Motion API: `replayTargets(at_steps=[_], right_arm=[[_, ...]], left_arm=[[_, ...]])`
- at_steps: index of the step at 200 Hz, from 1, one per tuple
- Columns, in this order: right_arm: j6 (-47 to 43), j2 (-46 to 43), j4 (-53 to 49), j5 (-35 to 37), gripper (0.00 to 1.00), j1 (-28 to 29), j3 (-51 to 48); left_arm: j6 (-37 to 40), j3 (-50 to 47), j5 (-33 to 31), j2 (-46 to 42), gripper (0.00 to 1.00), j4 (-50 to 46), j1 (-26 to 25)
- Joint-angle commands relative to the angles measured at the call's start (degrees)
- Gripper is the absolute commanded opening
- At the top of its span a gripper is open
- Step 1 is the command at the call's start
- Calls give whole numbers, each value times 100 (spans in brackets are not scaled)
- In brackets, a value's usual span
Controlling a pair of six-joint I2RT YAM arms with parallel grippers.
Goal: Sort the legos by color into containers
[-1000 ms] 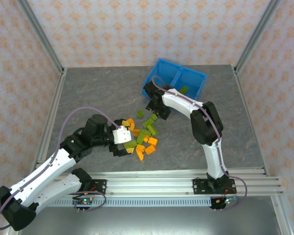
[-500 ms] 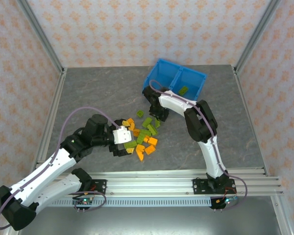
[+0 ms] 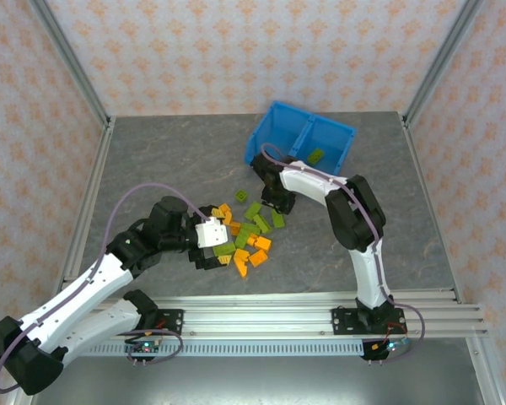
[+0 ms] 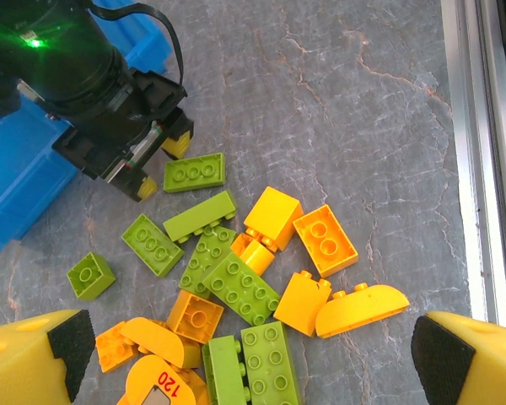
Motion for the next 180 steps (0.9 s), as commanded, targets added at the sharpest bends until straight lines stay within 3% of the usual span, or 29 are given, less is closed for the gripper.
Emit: replayTargets(at_steps=[1, 21, 60, 90, 134, 180], right_arm=[[-553, -285, -197, -292, 63, 45, -112], [-851, -478, -285, -319, 67, 86, -414], [-1454, -708, -318, -258, 64, 160, -915], [-1760, -538, -192, -723, 61, 217, -932], [-1666, -409, -184, -266, 36, 244, -970], [-1697, -1058, -43, -85, 29, 198, -785]], left_arm=[[87, 117, -3, 0, 100, -99, -24], [90, 115, -39, -10, 100, -99, -23], [88, 135, 20, 59, 100, -68, -26], [96, 147, 18, 117, 100, -84, -21], [88, 136, 4, 103, 100, -92, -24], [106, 133, 214, 38, 100, -59, -27]])
